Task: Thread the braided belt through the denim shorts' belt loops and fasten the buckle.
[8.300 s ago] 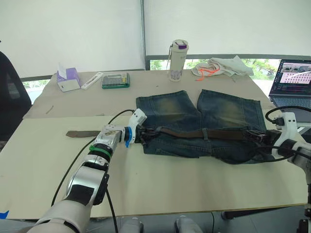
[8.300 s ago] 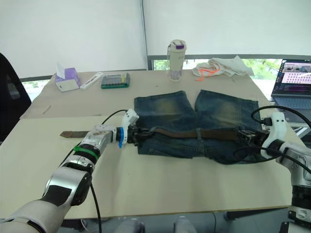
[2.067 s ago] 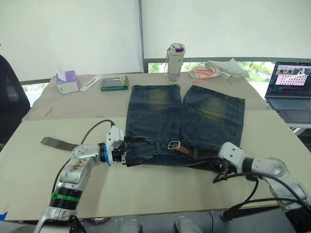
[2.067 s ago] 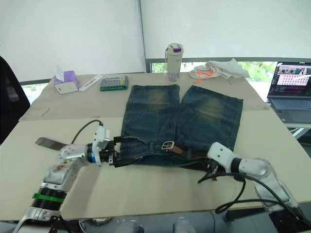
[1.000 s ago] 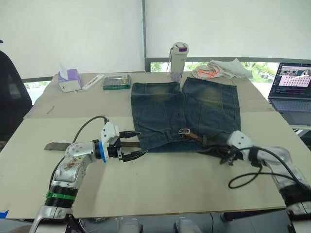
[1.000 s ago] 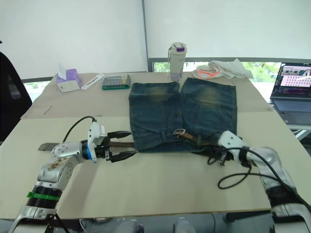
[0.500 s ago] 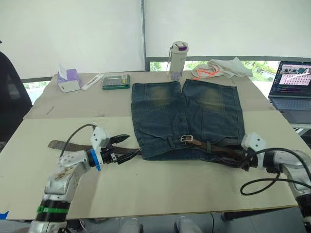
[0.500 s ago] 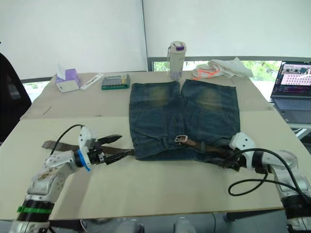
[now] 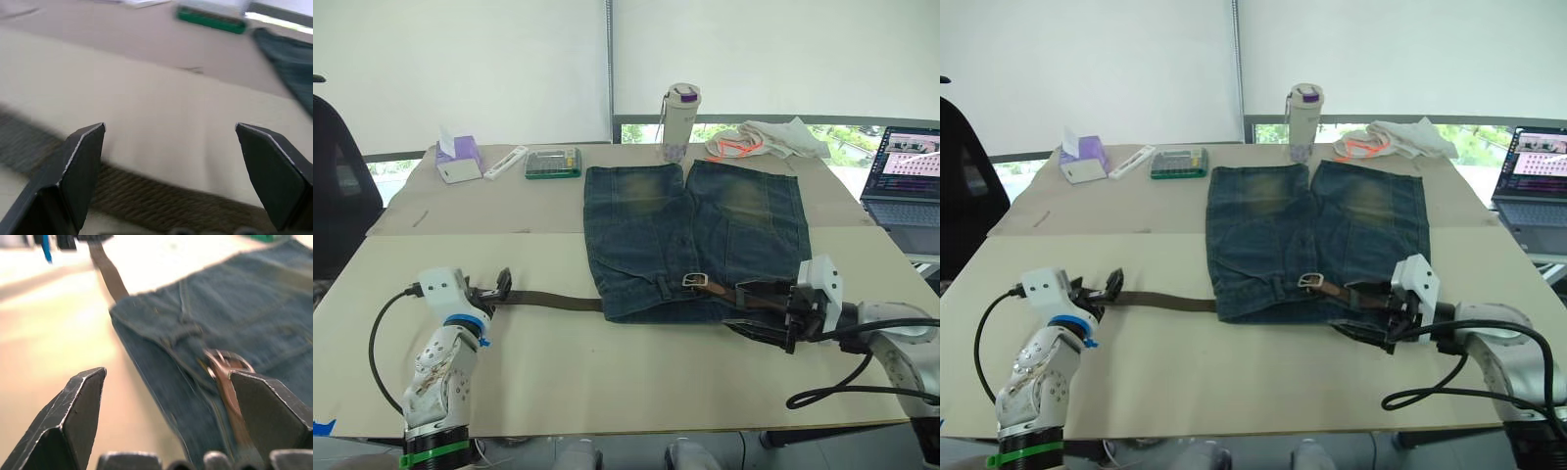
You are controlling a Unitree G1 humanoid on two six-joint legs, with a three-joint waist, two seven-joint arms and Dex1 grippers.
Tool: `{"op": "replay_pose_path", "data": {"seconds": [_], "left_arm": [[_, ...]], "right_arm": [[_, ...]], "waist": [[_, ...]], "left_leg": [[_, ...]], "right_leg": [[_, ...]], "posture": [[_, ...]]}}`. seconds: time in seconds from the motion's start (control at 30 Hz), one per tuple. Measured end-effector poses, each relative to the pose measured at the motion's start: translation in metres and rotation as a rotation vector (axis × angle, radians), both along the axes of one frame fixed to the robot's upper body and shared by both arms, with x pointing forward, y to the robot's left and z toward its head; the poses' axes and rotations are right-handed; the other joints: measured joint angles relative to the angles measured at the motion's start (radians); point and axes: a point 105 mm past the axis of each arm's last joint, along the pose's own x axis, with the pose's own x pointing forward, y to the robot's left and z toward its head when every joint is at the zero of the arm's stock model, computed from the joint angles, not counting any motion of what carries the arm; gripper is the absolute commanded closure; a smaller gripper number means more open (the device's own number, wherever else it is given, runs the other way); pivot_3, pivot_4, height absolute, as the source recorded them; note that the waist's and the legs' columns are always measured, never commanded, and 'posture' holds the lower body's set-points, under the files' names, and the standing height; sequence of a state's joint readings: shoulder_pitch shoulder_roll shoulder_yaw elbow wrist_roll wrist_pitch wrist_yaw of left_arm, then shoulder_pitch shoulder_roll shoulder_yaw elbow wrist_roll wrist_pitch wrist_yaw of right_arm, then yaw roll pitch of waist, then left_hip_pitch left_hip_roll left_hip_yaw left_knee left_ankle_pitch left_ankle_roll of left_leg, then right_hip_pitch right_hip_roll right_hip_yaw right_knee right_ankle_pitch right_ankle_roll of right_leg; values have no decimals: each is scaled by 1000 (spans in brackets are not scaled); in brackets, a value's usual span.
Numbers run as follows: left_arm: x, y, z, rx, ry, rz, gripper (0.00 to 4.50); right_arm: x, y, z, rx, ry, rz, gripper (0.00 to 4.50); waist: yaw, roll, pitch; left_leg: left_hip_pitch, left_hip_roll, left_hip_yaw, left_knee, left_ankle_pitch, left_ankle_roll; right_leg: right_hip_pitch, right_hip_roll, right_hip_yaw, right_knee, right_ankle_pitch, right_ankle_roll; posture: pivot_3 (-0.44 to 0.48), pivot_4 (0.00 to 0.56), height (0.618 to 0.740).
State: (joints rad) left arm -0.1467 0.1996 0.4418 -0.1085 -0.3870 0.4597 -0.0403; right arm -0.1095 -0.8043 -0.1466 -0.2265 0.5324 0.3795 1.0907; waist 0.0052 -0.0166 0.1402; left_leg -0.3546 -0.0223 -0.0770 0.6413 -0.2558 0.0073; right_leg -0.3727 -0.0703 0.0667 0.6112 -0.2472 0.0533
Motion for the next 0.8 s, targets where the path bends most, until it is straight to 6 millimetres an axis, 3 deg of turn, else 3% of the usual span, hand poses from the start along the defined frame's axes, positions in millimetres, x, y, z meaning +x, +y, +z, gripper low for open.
{"op": "replay_pose_path", "data": {"seconds": [0.23,0.37,0.5,0.8], "left_arm": [[-10,46,-12,-58,99,289,0],[5,52,-16,-84,165,317,0],[21,48,-15,-89,215,274,1168],[18,44,-23,-55,264,277,4140]], "right_arm": [[1,0,0,0,-3,-7,50],[5,4,6,-2,-26,5,50],[8,7,12,-3,-53,9,0],[9,8,14,-4,-62,10,0]], "waist": [[4,-1,0],[5,-1,0],[6,1,-1],[7,7,-4]], "left_leg": [[1,-1,0,0,0,-1],[1,-3,0,0,2,-3],[1,-6,-2,0,3,-4],[2,-11,-3,-1,3,-5]], "right_leg": [[0,1,-1,0,0,0],[1,1,-2,0,0,0],[1,-1,-4,0,0,1],[3,-8,-3,1,-2,5]], "posture": [[0,150,740],[0,150,740],[0,150,740],[0,150,740]]}}
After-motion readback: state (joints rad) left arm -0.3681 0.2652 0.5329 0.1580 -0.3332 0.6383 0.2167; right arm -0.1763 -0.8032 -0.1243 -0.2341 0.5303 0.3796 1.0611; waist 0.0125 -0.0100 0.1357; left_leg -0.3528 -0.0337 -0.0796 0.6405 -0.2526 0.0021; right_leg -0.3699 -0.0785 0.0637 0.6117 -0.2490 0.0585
